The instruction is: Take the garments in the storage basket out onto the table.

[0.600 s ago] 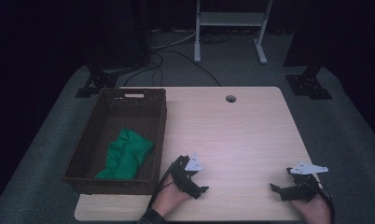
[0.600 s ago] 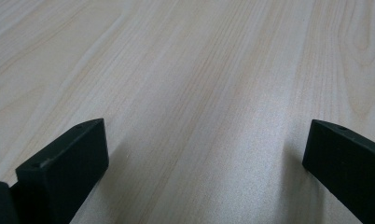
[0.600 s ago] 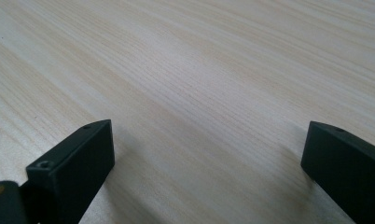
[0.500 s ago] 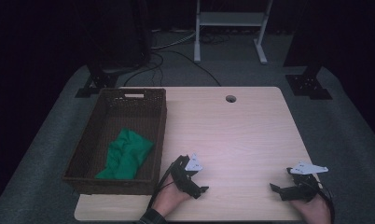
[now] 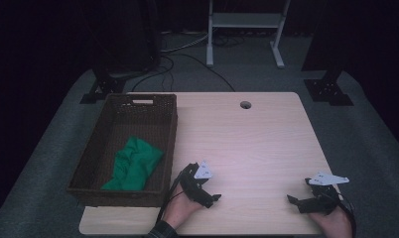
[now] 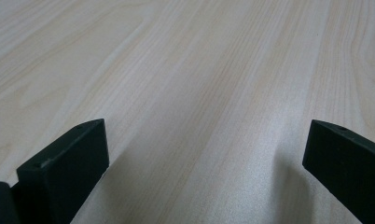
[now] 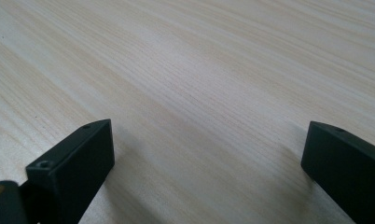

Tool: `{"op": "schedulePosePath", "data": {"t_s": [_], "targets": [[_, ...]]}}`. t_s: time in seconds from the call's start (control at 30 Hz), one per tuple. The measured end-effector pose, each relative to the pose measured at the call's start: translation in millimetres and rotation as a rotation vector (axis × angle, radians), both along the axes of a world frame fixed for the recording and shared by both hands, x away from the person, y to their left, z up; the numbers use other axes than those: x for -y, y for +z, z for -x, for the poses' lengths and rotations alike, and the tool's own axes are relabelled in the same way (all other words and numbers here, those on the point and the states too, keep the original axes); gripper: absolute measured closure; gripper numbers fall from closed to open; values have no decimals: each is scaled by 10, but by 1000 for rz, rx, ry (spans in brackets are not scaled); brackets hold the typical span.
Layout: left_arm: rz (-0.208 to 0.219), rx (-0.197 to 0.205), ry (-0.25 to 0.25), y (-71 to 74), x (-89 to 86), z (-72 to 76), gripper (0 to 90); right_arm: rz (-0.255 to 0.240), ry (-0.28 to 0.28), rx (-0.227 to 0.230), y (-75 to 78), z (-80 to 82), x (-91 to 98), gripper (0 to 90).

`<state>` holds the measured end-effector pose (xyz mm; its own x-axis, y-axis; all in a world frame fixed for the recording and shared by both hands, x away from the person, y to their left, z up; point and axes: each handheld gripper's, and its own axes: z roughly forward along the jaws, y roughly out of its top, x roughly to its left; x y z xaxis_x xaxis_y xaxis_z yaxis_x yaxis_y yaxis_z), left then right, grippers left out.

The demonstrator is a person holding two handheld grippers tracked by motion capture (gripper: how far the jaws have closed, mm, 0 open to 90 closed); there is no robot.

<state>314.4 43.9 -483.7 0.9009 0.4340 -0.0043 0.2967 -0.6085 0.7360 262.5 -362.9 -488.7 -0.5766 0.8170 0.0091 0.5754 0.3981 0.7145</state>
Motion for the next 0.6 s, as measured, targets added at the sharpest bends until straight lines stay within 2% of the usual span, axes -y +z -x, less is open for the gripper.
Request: {"op": "schedulePosePath", "data": {"t_s": [0.17, 0.2, 0.33, 0.6], "targets": [[13, -2, -4, 6, -11, -10, 0, 0, 0, 0, 0, 0, 0, 13], [32, 0, -5, 11, -25, -19, 0, 0, 0, 0, 0, 0, 0, 13], [57, 7, -3, 30, -43, -28, 0, 0, 0, 0, 0, 0, 0, 13], [77, 12, 4, 52, -54, -27, 0, -1, -1, -1, 1, 0, 0, 13]]}}
